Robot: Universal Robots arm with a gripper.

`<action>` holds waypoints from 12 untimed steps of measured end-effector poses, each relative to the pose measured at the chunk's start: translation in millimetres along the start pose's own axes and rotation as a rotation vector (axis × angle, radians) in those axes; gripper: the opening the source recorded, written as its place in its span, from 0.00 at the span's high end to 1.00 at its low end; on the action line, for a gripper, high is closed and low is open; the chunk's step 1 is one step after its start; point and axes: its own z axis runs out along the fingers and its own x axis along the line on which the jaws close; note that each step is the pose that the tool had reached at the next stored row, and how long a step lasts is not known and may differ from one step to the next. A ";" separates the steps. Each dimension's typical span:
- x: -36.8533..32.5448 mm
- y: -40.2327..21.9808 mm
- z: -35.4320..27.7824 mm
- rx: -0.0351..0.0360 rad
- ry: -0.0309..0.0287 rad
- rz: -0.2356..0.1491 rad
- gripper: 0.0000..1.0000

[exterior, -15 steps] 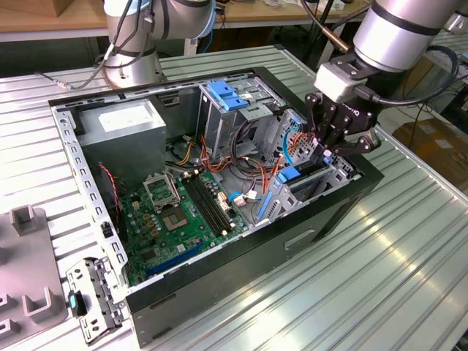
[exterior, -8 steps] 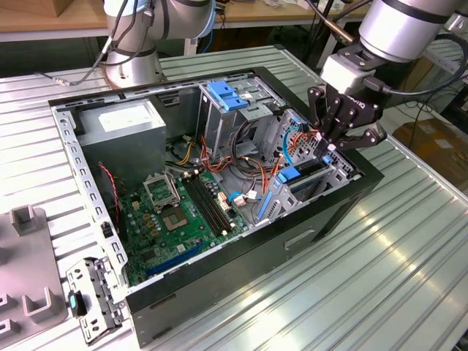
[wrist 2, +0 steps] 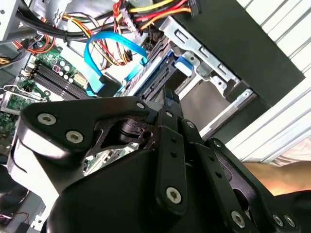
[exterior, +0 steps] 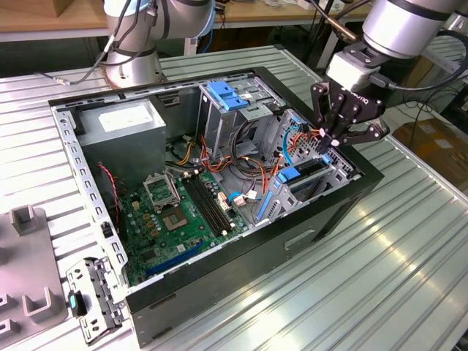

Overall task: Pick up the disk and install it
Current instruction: 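Insert the first disk wire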

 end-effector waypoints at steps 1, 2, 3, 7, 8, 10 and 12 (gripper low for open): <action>-0.4 -0.7 0.0 0.0000 -0.0001 -0.001 0.89; -1.2 -2.5 0.1 0.0000 -0.0002 -0.004 0.89; -1.6 -4.3 0.1 0.0000 -0.0002 -0.006 0.89; -3.1 -20.2 0.0 -0.0001 0.0001 -0.018 0.89; -3.4 -25.1 0.0 -0.0001 0.0000 -0.021 0.89; -4.2 -27.6 -0.1 -0.0002 0.0003 -0.029 0.89; -4.7 -28.1 -4.5 -0.0008 0.0003 -0.044 0.89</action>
